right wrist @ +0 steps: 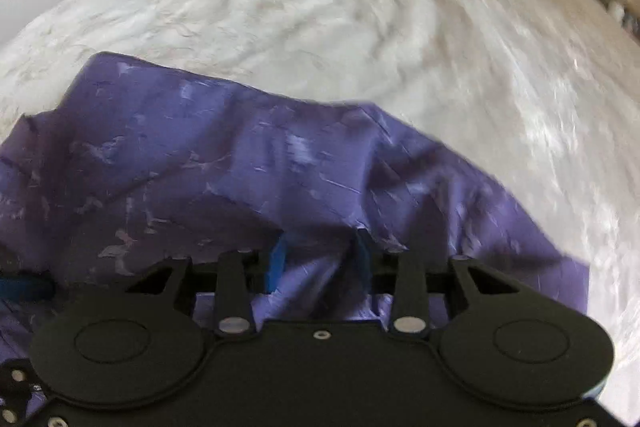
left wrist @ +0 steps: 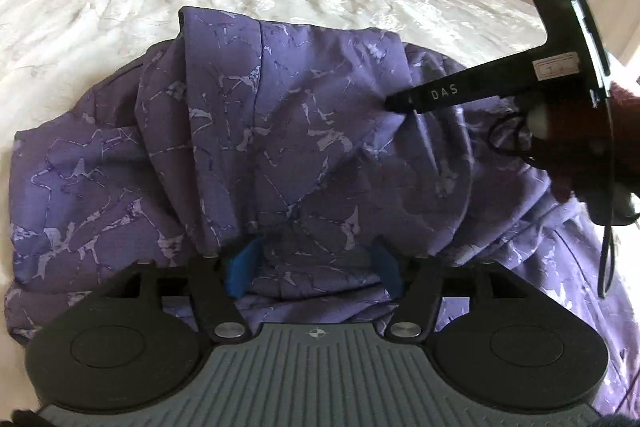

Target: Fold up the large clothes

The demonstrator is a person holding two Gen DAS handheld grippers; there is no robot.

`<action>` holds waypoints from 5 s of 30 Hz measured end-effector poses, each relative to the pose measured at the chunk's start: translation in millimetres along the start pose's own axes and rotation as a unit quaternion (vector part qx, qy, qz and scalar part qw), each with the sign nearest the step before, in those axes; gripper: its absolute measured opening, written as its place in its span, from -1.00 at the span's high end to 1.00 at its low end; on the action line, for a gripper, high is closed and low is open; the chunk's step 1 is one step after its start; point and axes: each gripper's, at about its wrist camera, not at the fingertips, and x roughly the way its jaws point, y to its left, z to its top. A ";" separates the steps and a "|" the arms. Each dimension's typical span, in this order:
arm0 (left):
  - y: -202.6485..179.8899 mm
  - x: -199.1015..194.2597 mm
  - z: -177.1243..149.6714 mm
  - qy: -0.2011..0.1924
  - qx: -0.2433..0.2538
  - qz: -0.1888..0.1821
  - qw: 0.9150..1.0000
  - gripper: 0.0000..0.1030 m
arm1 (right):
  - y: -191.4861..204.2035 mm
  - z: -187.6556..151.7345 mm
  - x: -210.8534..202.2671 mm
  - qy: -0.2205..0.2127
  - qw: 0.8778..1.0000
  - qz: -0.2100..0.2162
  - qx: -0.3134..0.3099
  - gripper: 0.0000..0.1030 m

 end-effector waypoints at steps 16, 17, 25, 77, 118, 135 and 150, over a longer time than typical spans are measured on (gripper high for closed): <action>33.6 -107.4 -66.4 -0.029 -0.073 -0.020 0.997 -0.64 | -15.6 -75.8 -114.1 -0.003 0.996 0.010 0.084 -0.38; 36.2 -112.8 -74.3 -0.023 -0.076 -0.018 0.997 -0.65 | -15.1 -85.6 -118.3 0.004 0.996 0.006 0.088 -0.39; 55.8 -150.6 -141.3 0.017 -0.104 0.011 0.994 -0.65 | -19.8 -166.9 -158.5 0.047 0.988 -0.026 0.143 -0.40; 22.4 -228.7 -291.1 -0.039 -0.431 -0.067 0.899 0.86 | -84.4 -324.2 -245.6 0.068 0.923 0.179 0.334 0.76; 176.4 -50.5 29.9 -0.103 -0.425 -0.089 0.895 0.73 | -156.4 -21.6 -61.4 -0.032 0.891 0.102 0.442 0.64; 190.3 -81.0 38.1 -0.155 -0.425 0.008 0.892 -0.78 | -152.9 -5.5 -57.3 -0.047 0.904 0.088 0.415 -0.26; 21.8 -68.3 67.6 -0.036 -0.111 0.107 0.987 -0.78 | 22.7 6.8 -83.7 -0.103 0.991 0.033 -0.082 -0.42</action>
